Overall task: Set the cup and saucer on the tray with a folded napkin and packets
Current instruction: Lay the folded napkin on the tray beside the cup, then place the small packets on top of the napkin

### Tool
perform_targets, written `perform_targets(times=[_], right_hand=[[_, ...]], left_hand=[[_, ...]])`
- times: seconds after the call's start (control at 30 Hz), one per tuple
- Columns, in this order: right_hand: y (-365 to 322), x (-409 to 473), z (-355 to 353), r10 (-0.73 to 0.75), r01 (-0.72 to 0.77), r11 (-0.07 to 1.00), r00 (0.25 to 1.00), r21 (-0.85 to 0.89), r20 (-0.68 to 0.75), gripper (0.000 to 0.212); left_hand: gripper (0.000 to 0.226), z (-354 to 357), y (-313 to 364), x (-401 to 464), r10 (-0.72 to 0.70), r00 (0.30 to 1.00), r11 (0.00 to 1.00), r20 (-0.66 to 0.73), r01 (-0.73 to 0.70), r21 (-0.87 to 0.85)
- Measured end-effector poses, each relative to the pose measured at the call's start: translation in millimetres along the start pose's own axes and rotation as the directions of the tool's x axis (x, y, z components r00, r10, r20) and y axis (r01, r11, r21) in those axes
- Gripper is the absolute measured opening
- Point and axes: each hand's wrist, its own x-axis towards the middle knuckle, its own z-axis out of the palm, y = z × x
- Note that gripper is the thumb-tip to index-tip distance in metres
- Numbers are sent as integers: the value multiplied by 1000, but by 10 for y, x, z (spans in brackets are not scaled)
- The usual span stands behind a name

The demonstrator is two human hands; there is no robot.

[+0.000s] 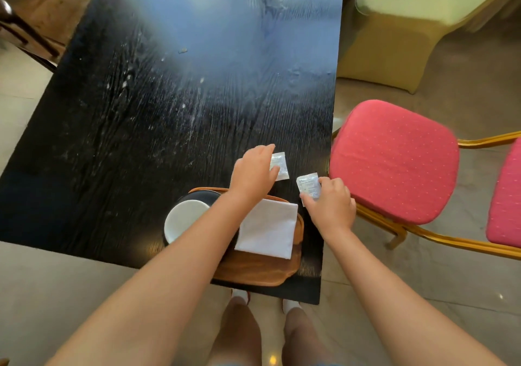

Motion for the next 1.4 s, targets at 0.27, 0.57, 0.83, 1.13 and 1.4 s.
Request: perform_targets(times=[0.27, 0.57, 0.83, 1.13, 1.4], right_hand=[[102, 46, 62, 73, -72, 996, 997, 51, -24, 46], [256, 122, -83, 233, -291, 789, 957, 541, 175, 17], [-11, -27, -905, -149, -132, 542, 957, 830, 250, 17], [-318, -246, -1078, -247, 51, 726, 950, 686, 190, 14], [-212, -553, -1137, -334, -1, 666, 894, 746, 299, 13]], left_hand=[[52, 316, -106, 289, -3, 999, 973, 34, -5, 230], [21, 219, -108, 214, -261, 948, 882, 181, 310, -355], [16, -273, 182, -237, -191, 935, 589, 298, 352, -727], [18, -554, 382, -775, -171, 973, 554, 153, 223, -802], [18, -652, 337, -1097, -181, 982, 552, 57, 150, -820]])
